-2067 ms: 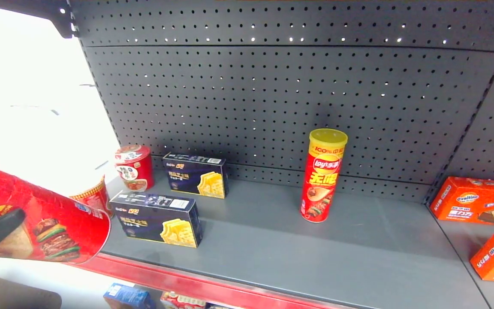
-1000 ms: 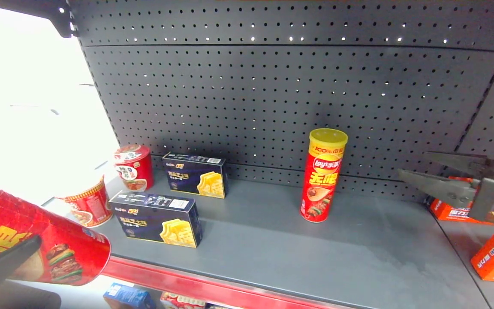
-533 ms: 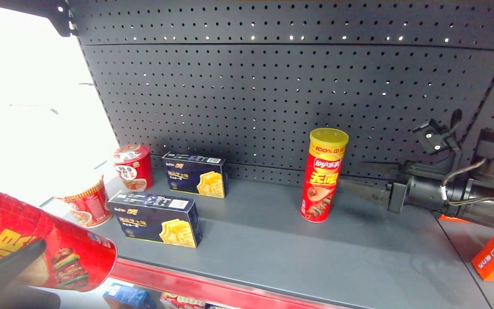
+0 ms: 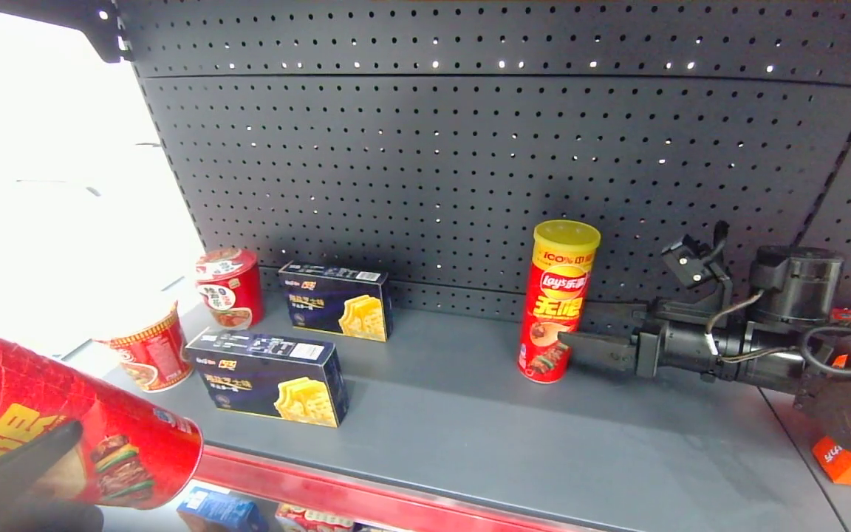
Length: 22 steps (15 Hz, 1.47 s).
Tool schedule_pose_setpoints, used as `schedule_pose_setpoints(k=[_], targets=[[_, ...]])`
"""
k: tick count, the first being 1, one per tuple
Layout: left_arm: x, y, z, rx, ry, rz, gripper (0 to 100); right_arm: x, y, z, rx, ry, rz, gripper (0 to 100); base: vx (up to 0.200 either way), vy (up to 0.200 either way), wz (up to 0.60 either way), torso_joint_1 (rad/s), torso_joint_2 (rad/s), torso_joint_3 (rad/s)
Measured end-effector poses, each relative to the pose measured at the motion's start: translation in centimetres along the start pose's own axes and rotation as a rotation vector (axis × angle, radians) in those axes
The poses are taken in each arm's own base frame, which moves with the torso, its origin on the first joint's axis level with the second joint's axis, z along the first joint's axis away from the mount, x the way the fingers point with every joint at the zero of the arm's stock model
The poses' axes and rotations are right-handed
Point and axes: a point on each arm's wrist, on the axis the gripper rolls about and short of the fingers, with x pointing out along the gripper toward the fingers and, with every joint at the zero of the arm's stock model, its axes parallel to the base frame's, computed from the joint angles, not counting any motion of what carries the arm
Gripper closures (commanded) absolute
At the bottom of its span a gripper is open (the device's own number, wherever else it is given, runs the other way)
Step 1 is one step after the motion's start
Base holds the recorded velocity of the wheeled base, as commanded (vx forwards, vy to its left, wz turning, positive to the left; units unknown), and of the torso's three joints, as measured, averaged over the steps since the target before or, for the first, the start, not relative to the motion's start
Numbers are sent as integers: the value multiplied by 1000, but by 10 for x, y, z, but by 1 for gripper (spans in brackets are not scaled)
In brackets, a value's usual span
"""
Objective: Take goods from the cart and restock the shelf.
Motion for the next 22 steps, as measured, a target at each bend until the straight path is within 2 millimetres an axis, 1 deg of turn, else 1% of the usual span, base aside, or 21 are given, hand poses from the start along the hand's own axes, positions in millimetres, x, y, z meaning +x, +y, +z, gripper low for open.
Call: schedule_pose_setpoints(k=[3,7,10,13,16,17,22], targets=[[-3,0,-5,-2,21,1,100,12,-7,-10,14,21,9,0,0,0,0,0,0,0],[-10,-1,-9,-3,34,-2,100,34,-22,-22,15,21,31,0,0,0,0,0,0,0],[-15,-1,-11,-4,37,-3,100,45,-33,-32,30,38,39,0,0,0,0,0,0,0],[-18,-1,-12,-3,32,-3,100,49,-40,-40,46,52,42,0,0,0,0,0,0,0],[-18,-1,-14,-4,33,-3,100,51,-46,-42,47,46,75,0,0,0,0,0,0,0],[-18,-1,-14,-3,32,-3,100,51,-48,-41,29,23,90,100,0,0,0,0,0,0],[-19,-1,-16,-4,38,-3,100,50,-49,-47,30,22,91,100,0,0,0,0,0,0]])
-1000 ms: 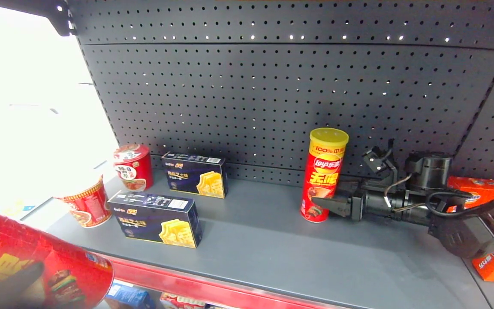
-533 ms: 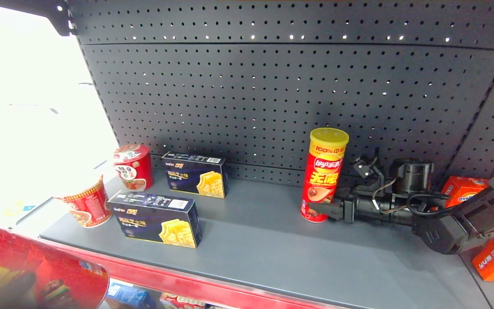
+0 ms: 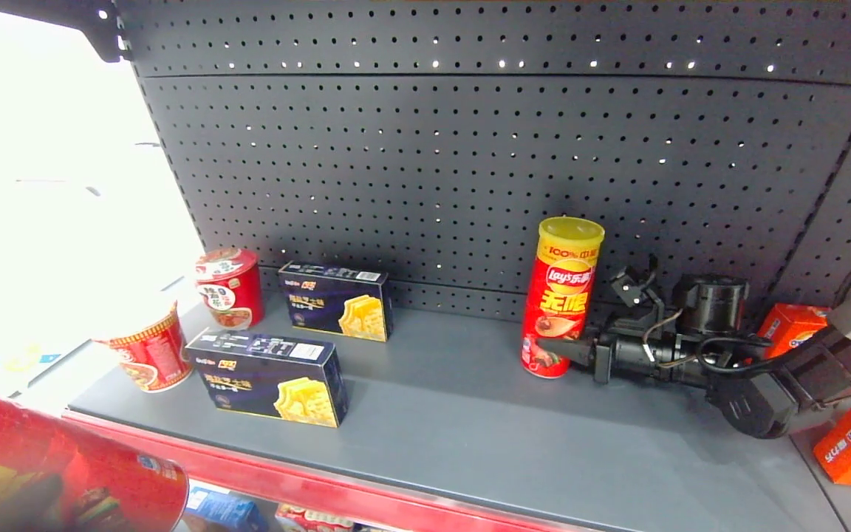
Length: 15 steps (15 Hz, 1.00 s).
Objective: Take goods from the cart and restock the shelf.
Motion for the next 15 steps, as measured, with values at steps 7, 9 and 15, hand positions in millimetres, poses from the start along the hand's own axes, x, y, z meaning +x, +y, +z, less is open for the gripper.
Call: schedule_pose_setpoints(k=[7,9,15], targets=[[-6,0,-12,-1,4,2,100,-31,36,14,-3,-4,11,100,0,0,0,0,0,0],[-7,0,-11,1,-5,1,100,-46,54,19,-11,-9,20,100,0,0,0,0,0,0],[-10,0,-8,-3,-26,1,100,-100,115,12,-17,-8,42,100,0,0,0,0,0,0]])
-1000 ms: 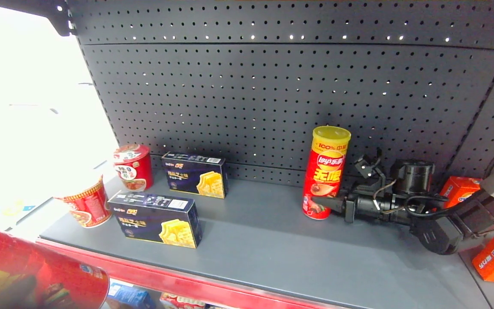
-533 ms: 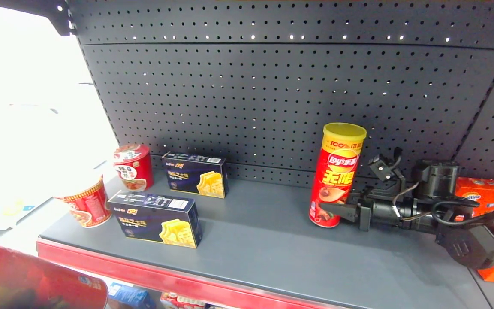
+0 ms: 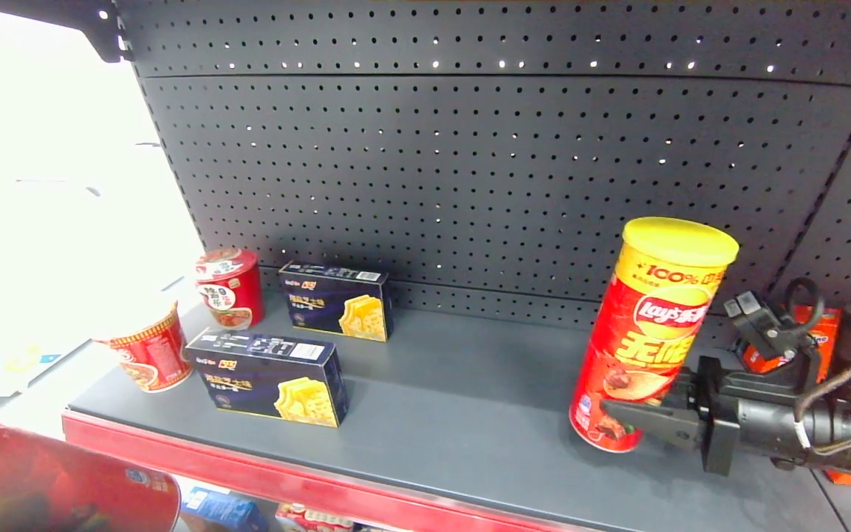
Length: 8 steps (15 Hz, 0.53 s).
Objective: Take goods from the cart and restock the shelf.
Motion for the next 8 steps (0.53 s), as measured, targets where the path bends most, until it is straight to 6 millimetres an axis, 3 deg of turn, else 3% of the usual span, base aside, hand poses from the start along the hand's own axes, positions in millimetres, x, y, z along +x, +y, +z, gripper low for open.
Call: schedule_pose_setpoints(k=[4,8], targets=[[-1,0,1,0,-8,1,100,-19,24,-11,-3,5,13,100,0,0,0,0,0,0],[-3,0,2,0,-19,4,100,-23,32,-17,1,19,25,100,0,0,0,0,0,0]])
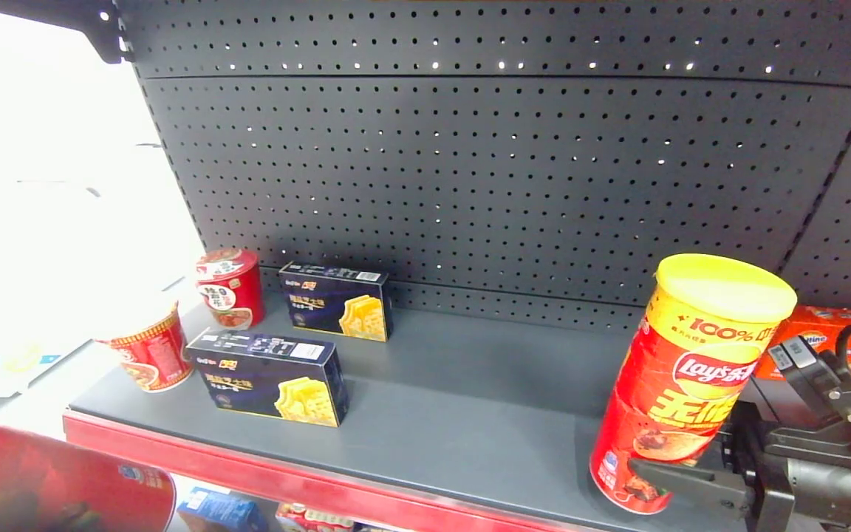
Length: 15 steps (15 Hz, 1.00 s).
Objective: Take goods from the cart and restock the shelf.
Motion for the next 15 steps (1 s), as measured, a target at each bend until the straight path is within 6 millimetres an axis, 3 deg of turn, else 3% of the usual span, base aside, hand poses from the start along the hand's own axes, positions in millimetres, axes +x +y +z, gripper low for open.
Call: schedule_pose_setpoints(k=[5,15], targets=[[0,0,0,0,-2,1,100,7,-3,-7,10,30,13,100,0,0,0,0,0,0],[0,0,-3,-15,7,2,100,36,-32,-24,-3,37,16,100,0,0,0,0,0,0]])
